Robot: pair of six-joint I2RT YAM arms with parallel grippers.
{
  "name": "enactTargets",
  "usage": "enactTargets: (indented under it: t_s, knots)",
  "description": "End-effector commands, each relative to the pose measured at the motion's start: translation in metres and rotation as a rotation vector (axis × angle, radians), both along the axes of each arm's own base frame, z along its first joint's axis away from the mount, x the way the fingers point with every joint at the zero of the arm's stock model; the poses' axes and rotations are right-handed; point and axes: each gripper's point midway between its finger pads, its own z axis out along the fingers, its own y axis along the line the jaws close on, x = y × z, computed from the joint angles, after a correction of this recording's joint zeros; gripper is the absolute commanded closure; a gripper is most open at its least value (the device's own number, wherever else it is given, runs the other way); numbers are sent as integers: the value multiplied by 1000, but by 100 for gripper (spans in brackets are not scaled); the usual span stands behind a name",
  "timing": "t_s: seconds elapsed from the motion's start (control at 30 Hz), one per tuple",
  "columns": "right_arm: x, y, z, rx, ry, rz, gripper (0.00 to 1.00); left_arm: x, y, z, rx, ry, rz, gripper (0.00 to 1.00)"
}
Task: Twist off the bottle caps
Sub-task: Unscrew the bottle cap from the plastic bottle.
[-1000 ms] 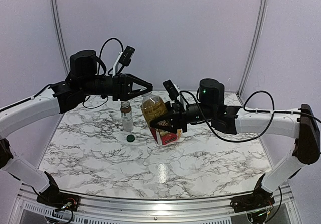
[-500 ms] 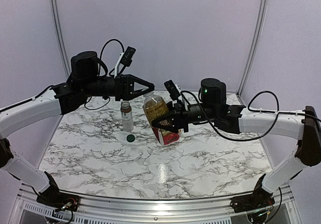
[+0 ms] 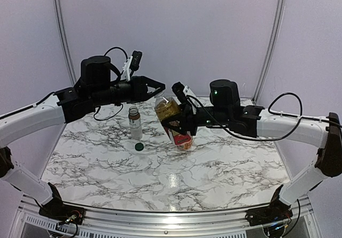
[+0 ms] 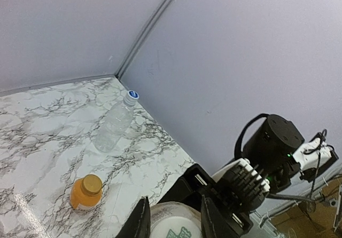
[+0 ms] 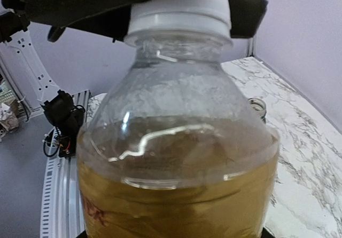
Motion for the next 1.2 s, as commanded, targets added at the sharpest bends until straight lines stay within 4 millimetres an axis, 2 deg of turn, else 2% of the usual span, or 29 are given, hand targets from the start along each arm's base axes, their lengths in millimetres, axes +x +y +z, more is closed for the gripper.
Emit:
enactTargets:
  t_s: [0.0,0.27,0.4,0.57,0.83,0.93,1.17]
  knots:
    - [31,-12,12,-60,-125,-188,67,27,19,-1,-7,109,240,100]
    - [35,-10,6,-100,-178,-244,68,35,12,-16,8,191,281,100]
    - [28,-8,4,-96,-175,-205,66,33,11,-13,17,155,256,83]
    - [11,-4,0,-73,-142,-83,64,24,10,1,-4,61,183,50]
    - [-18,-7,5,11,-63,118,60,8,27,14,-80,-36,18,10]
    - [-27,-7,10,43,-38,191,59,-3,30,16,-56,-115,-44,1]
    - [-48,-3,24,110,2,343,57,-46,27,33,-84,-291,-264,1]
